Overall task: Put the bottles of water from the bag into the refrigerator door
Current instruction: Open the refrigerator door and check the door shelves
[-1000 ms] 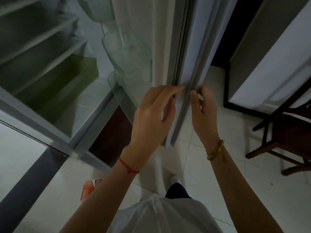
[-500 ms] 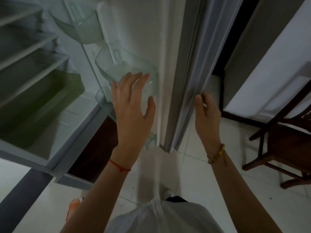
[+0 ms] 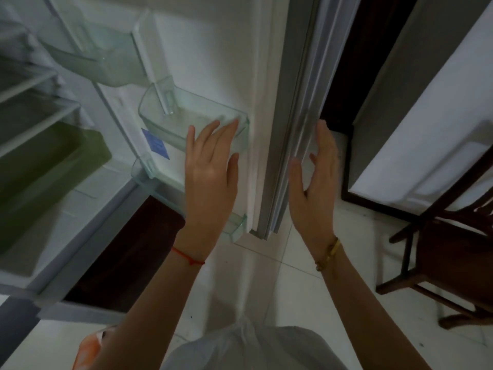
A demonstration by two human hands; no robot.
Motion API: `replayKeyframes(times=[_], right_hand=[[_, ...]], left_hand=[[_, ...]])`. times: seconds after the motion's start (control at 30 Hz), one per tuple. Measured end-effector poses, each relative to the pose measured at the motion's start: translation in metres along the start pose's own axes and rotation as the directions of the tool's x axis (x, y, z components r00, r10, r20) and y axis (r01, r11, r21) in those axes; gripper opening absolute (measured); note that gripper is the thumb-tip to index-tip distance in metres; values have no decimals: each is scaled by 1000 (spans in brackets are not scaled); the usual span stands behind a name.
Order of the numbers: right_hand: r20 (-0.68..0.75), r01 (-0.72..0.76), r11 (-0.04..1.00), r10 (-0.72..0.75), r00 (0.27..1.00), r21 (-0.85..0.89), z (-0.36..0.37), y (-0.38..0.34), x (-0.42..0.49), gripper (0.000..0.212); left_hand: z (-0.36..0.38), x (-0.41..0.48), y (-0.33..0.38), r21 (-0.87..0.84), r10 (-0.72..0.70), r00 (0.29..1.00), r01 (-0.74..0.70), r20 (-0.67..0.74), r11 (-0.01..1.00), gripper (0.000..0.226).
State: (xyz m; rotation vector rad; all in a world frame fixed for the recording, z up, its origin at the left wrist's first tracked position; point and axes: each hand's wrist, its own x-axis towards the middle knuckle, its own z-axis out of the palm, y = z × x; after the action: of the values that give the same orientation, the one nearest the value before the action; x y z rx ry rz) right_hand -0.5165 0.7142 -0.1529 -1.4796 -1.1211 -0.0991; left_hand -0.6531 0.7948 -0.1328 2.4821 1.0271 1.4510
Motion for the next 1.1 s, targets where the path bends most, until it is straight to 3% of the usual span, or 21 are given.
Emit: replayKeyframes(times=[0.27, 0.4, 1.1], right_hand=[[193, 48, 998, -40, 980, -37, 7, 41, 50, 63], [189, 36, 999, -32, 982, -22, 13, 62, 78, 66], [141, 129, 978, -106, 984, -164, 73, 176, 218, 65]], left_hand=[[47, 31, 0, 58, 104, 993, -107, 58, 993, 48], [66, 48, -2, 55, 153, 984, -159, 90, 986, 48], [189, 148, -33, 141, 216, 975, -209, -41, 968, 37]])
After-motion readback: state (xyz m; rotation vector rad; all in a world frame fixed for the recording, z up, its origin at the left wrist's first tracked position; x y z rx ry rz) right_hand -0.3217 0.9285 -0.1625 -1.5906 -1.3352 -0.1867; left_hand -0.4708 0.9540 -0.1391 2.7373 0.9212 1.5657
